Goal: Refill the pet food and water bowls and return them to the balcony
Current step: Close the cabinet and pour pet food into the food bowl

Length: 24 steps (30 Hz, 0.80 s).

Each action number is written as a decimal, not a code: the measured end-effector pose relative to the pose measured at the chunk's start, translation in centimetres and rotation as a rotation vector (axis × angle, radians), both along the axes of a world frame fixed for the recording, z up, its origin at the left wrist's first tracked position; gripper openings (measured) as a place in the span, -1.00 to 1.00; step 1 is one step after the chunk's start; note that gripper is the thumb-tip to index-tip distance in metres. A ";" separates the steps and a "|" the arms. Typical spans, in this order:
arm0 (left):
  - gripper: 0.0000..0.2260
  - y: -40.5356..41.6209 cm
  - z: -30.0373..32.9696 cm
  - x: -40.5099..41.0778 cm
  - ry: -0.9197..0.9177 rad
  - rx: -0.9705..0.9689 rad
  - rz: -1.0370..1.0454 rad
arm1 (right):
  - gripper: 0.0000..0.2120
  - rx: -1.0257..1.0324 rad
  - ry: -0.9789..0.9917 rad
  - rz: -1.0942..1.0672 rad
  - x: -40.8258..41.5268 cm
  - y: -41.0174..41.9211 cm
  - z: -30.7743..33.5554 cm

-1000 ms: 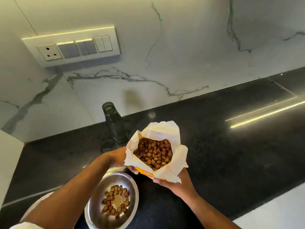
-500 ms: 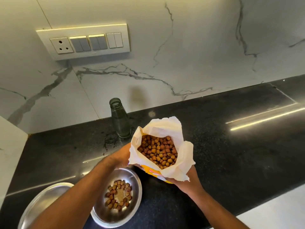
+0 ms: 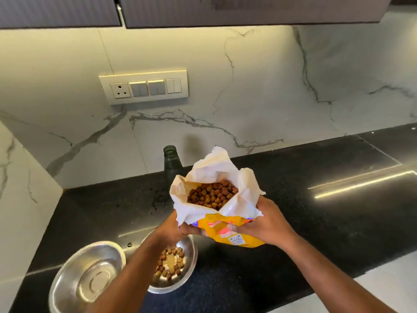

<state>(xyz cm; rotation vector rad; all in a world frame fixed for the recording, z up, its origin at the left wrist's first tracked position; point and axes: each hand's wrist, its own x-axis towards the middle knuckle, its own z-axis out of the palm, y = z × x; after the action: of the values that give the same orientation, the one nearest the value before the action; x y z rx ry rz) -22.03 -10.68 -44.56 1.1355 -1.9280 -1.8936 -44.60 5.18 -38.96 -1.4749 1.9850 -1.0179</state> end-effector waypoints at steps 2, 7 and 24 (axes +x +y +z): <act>-0.52 1.4 0.6 -0.3 0.173 -0.011 -0.025 | -0.42 -0.004 0.050 0.033 0.1 -0.2 1.2; -0.49 5.1 -0.6 -0.8 0.486 0.058 0.225 | -0.42 0.015 0.120 0.138 -1.2 -0.5 2.2; -0.36 17.8 -3.7 -8.4 0.783 0.414 0.810 | -0.10 0.108 0.547 0.553 -4.8 -1.4 3.4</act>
<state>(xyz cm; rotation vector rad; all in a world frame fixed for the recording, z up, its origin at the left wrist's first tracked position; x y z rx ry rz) -30.38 7.13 -48.26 0.8499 -0.5551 -1.8388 -49.35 3.77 -35.61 -2.2324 1.7352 -0.2840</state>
